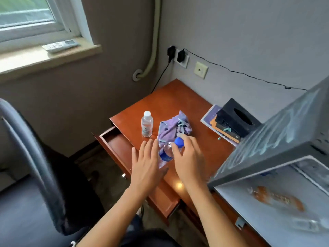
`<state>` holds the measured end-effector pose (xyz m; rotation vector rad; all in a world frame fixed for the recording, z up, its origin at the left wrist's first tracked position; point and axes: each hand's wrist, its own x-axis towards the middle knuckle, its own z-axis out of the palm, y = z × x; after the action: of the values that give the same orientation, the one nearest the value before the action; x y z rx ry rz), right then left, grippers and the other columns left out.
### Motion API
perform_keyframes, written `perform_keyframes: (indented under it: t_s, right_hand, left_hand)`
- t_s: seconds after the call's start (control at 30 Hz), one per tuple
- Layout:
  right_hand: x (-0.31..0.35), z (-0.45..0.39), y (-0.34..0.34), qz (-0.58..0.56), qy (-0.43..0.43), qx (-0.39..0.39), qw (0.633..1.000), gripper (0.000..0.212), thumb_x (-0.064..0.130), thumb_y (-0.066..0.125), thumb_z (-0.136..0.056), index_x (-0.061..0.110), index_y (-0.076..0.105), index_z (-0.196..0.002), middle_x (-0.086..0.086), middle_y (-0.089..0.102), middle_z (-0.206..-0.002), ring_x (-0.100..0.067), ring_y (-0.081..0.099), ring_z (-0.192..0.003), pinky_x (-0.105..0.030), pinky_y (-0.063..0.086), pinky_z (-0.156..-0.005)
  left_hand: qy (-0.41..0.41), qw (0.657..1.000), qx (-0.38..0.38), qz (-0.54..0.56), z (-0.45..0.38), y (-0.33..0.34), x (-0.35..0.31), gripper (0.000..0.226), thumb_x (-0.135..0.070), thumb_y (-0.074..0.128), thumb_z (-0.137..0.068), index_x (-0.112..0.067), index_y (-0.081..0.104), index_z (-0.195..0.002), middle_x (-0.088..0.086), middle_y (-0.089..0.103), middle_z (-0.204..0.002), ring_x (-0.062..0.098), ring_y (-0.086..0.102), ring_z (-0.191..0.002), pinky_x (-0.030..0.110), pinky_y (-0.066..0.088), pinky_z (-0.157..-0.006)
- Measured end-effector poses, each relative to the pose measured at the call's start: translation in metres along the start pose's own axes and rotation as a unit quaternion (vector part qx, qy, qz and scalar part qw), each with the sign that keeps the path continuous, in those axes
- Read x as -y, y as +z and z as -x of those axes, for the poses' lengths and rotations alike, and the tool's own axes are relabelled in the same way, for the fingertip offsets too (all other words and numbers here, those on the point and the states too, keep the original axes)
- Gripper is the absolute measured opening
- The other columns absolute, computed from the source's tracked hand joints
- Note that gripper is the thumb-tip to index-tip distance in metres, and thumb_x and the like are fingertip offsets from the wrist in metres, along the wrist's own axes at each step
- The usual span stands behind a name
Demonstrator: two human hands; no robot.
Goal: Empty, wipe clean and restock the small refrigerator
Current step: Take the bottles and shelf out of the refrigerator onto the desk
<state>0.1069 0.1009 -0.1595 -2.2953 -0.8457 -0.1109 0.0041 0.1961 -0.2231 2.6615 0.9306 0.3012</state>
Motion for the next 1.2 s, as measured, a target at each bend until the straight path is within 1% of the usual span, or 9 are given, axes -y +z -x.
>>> perform_keyframes:
  t_s: [0.13, 0.27, 0.37, 0.5, 0.67, 0.77, 0.9, 1.0, 1.2]
  right_hand:
    - [0.011, -0.079, 0.020, 0.037, -0.019, -0.027, 0.999, 0.033, 0.030, 0.067, -0.096, 0.019, 0.065, -0.127, 0.000, 0.066, -0.123, -0.024, 0.064, -0.108, -0.030, 0.052, -0.074]
    - [0.022, -0.155, 0.046, 0.071, -0.029, -0.016, 0.997, 0.034, 0.029, 0.067, -0.095, 0.021, 0.063, -0.128, -0.001, 0.063, -0.125, -0.026, 0.062, -0.109, -0.032, 0.046, -0.076]
    - [0.030, -0.201, 0.073, 0.131, -0.038, 0.031, 0.990, 0.034, 0.030, 0.064, -0.098, 0.023, 0.061, -0.130, 0.000, 0.061, -0.129, -0.027, 0.061, -0.111, -0.032, 0.042, -0.077]
    - [0.034, -0.238, 0.114, 0.190, -0.033, 0.118, 0.974, 0.033, 0.033, 0.060, -0.099, 0.023, 0.060, -0.130, -0.003, 0.060, -0.129, -0.031, 0.060, -0.112, -0.037, 0.046, -0.082]
    - [0.036, -0.252, 0.148, 0.220, -0.051, 0.174, 0.959, 0.033, 0.031, 0.058, -0.102, 0.022, 0.058, -0.134, -0.004, 0.061, -0.129, -0.030, 0.060, -0.113, -0.033, 0.042, -0.078]
    - [0.035, -0.256, 0.157, 0.235, -0.061, 0.180, 0.953, 0.037, 0.030, 0.055, -0.103, 0.023, 0.055, -0.139, -0.004, 0.060, -0.133, -0.029, 0.059, -0.114, -0.032, 0.041, -0.078]
    - [0.035, -0.256, 0.153, 0.238, -0.061, 0.209, 0.946, 0.054, 0.036, 0.056, -0.102, 0.024, 0.039, -0.152, -0.004, 0.051, -0.144, -0.029, 0.053, -0.122, -0.035, 0.044, -0.084]
    - [0.037, -0.244, 0.137, 0.230, -0.048, 0.193, 0.953, 0.064, 0.037, 0.059, -0.099, 0.025, 0.033, -0.156, -0.004, 0.043, -0.151, -0.030, 0.049, -0.127, -0.039, 0.047, -0.088]
    - [0.027, -0.184, 0.088, 0.217, -0.057, 0.121, 0.967, 0.062, 0.037, 0.060, -0.096, 0.023, 0.040, -0.153, -0.007, 0.045, -0.151, -0.029, 0.049, -0.128, -0.040, 0.049, -0.092]
  left_hand:
    - [-0.012, 1.000, -0.016, 0.003, -0.036, -0.013, 0.025, 0.108, -0.067, 0.071, -0.076, -0.017, 0.021, -0.158, 0.009, 0.031, -0.164, 0.035, 0.024, -0.153, 0.064, 0.022, -0.120]
    - [-0.025, 0.999, -0.028, -0.012, -0.070, -0.022, 0.052, 0.101, -0.077, 0.041, -0.082, -0.018, 0.020, -0.161, 0.010, 0.025, -0.167, 0.034, 0.014, -0.156, 0.061, 0.014, -0.123]
    - [-0.036, 0.999, -0.034, -0.015, -0.090, -0.025, 0.068, 0.099, -0.078, 0.037, -0.082, -0.018, 0.026, -0.160, 0.011, 0.027, -0.166, 0.034, 0.016, -0.156, 0.061, 0.014, -0.123]
    - [-0.051, 0.998, -0.030, -0.016, -0.105, -0.024, 0.086, 0.095, -0.075, 0.044, -0.083, -0.022, 0.027, -0.160, 0.011, 0.026, -0.166, 0.034, 0.013, -0.156, 0.060, 0.012, -0.124]
    - [-0.069, 0.997, -0.017, -0.006, -0.110, -0.024, 0.099, 0.095, -0.075, 0.044, -0.084, -0.024, 0.023, -0.161, 0.012, 0.022, -0.168, 0.035, 0.010, -0.157, 0.059, 0.005, -0.124]
    - [-0.073, 0.997, -0.015, -0.001, -0.110, -0.024, 0.102, 0.094, -0.074, 0.043, -0.083, -0.024, 0.025, -0.160, 0.013, 0.025, -0.167, 0.035, 0.013, -0.156, 0.059, 0.009, -0.124]
    - [-0.069, 0.998, -0.005, -0.002, -0.112, -0.022, 0.101, 0.095, -0.074, 0.043, -0.083, -0.025, 0.022, -0.161, 0.012, 0.022, -0.168, 0.034, 0.009, -0.157, 0.058, 0.008, -0.124]
    - [-0.053, 0.999, 0.000, -0.012, -0.110, -0.023, 0.093, 0.093, -0.073, 0.043, -0.085, -0.024, 0.021, -0.161, 0.012, 0.022, -0.168, 0.035, 0.007, -0.157, 0.058, 0.002, -0.124]
    - [0.007, 1.000, 0.006, -0.026, -0.096, -0.022, 0.057, 0.090, -0.073, 0.035, -0.085, -0.022, 0.027, -0.159, 0.015, 0.026, -0.166, 0.037, 0.012, -0.156, 0.058, 0.003, -0.126]
